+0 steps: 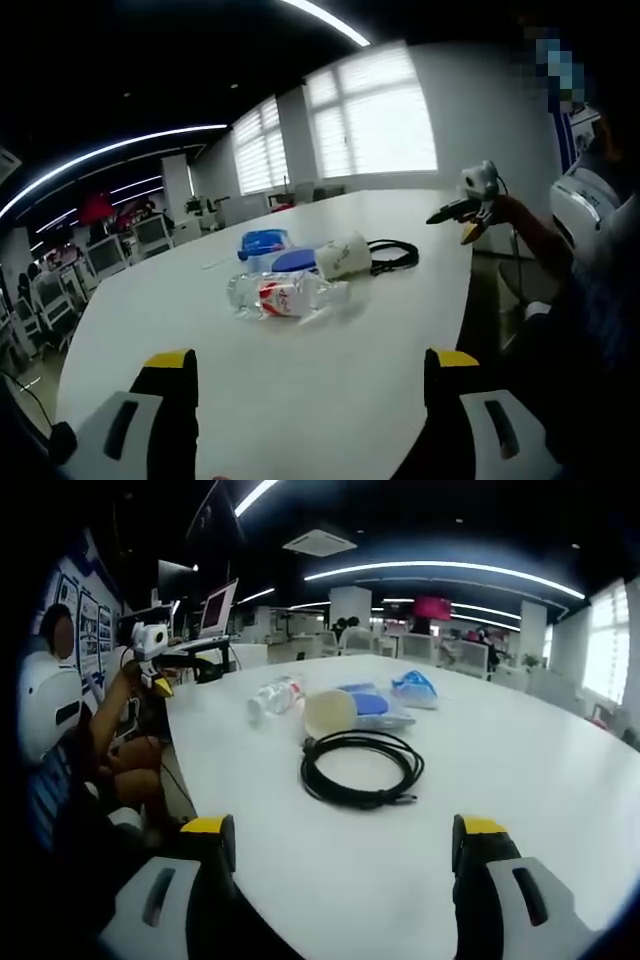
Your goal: Arrange the tabletop items into an orderly group along one side of the table until the central work area is clear of visible clutter.
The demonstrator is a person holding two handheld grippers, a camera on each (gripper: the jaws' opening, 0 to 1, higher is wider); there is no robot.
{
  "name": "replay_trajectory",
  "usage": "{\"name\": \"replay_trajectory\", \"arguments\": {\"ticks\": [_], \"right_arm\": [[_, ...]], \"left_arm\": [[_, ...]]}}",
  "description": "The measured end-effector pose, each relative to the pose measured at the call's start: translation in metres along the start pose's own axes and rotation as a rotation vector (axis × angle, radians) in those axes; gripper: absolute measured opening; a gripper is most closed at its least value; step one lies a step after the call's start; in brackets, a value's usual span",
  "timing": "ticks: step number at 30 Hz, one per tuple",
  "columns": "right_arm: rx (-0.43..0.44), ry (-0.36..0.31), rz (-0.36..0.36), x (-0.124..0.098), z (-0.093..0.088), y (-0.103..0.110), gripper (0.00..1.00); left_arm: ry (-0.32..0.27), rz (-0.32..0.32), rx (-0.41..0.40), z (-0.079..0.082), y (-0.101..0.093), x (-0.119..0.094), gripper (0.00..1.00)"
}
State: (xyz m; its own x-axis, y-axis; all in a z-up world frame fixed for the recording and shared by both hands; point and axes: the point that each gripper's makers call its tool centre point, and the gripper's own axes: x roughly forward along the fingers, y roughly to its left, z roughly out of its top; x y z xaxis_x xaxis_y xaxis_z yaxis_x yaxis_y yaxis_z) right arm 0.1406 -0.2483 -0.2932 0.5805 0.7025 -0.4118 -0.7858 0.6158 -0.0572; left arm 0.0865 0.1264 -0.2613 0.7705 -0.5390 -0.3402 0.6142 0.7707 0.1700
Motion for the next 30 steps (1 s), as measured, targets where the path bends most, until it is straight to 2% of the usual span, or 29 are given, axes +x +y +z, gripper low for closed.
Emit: {"name": "replay_trajectory", "arguments": {"ticks": [30], "right_arm": [[-0.010,-0.033,0.055,0.014,0.014,0.019,0.83]], "left_arm": [[0.015,-0.016,-0.005,-0.005,0.000,0.009,0.92]]}}
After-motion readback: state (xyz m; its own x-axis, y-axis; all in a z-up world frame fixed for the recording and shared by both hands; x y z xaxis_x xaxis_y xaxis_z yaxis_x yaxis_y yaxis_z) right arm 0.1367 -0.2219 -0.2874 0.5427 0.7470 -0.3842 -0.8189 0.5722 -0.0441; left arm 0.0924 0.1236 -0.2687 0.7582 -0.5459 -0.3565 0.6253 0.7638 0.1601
